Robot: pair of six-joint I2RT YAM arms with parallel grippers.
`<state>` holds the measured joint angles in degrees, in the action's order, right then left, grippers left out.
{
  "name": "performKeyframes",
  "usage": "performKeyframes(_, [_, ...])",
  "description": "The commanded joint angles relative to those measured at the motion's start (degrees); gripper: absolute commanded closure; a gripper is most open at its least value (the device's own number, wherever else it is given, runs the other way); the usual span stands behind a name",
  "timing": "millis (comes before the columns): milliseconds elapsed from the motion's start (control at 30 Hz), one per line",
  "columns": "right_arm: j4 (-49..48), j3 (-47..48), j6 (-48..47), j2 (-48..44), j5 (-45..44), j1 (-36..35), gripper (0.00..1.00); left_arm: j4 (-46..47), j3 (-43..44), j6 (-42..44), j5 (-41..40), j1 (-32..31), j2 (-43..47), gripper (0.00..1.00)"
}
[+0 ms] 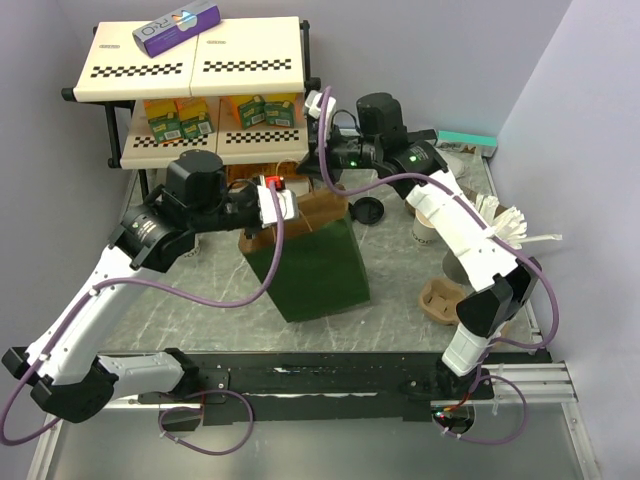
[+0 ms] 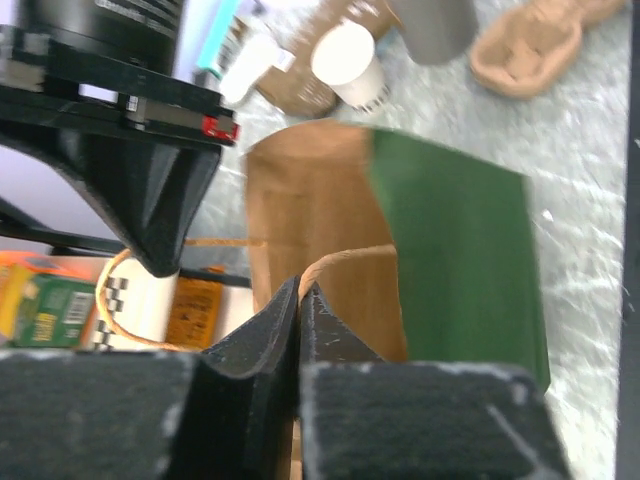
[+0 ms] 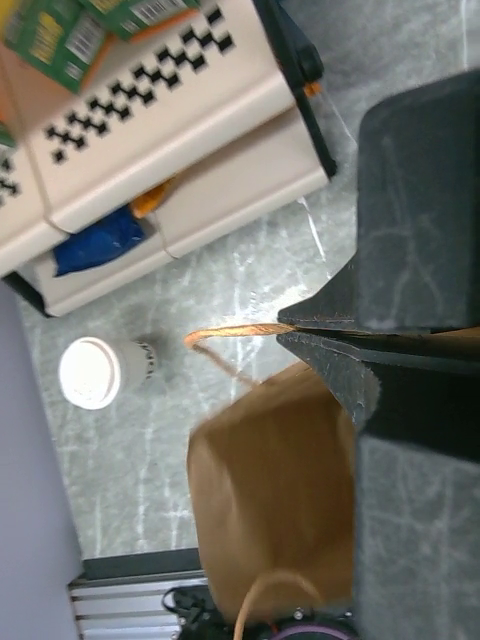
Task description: Pack the takeout coffee
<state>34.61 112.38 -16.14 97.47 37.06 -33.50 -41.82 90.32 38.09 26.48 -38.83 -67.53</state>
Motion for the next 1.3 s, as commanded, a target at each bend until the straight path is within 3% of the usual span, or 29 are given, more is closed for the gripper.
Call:
performKeyframes(0, [-0.78,-2.95,-1.52,-3.95,-0.41,0.01,1.00,-3.70,-0.85,2.95,2.52,-0.19,1.08,0.91])
performKeyframes(167, [-2.71,-2.96,-0.64,-5.36,-1.20,0.19,1.00,-1.69,-0.15,2.95,-0.10,-0.19,1.78,0.97])
performKeyframes(267, [-1.39,-0.58,-1.96,-4.57,-1.55,0.18,1.00,-2.20,1.52,4.89,-0.20,-0.19,1.17,0.97])
performKeyframes(367, [-1.56,-2.33,-2.58,-4.48,-1.73,0.10,1.00,-4.58,1.52,7.87,0.06,-0.19,0.64,0.90])
performKeyframes(433, [-1.39,-2.95,-2.05,-3.96,-1.29,0.19,0.89,-5.19,0.21,8.58,-0.64,-0.19,0.82,0.58])
performKeyframes(467, [-0.08,-2.52,-1.97,-3.69,-0.85,0.19,0.78,-5.89,-0.06,9.02,-0.64,-0.19,0.82,0.48])
performKeyframes(500, [0.71,-1.30,-2.23,-3.34,-0.59,0.10,0.60,-6.86,0.11,9.20,-0.73,-0.19,0.73,0.34])
performKeyframes(600, [2.82,0.12,-3.71,-4.13,-1.37,0.19,0.26,-11.78,2.22,9.90,-1.34,-0.19,0.29,0.14])
performKeyframes(667, [4.14,1.17,-4.34,-5.36,-1.73,0.62,0.19,-14.15,4.15,9.91,-2.39,-0.19,0.64,0.05])
performKeyframes(733, [6.25,2.67,-4.86,-5.71,-0.94,1.50,0.16,-13.55,5.64,7.37,-3.01,-0.19,1.43,0.02])
performKeyframes(867, [8.01,2.50,-4.25,-5.45,0.55,6.84,0.15,-6.29,8.55,-5.79,-8.54,0.68,4.58,0.01])
performKeyframes(933, [10.81,2.84,-6.00,-3.87,4.40,9.14,0.15,-4.33,7.42,-8.28,-8.55,4.44,6.00,0.01])
performKeyframes(1067, [19.08,5.66,-15.66,0.43,9.24,10.82,0.16,4.10,-2.13,-15.30,-6.54,17.78,9.95,0.01])
performKeyframes(1267, [19.36,4.07,-23.22,3.33,11.81,10.03,0.14,10.27,-9.28,-30.40,-7.58,26.68,8.21,0.01])
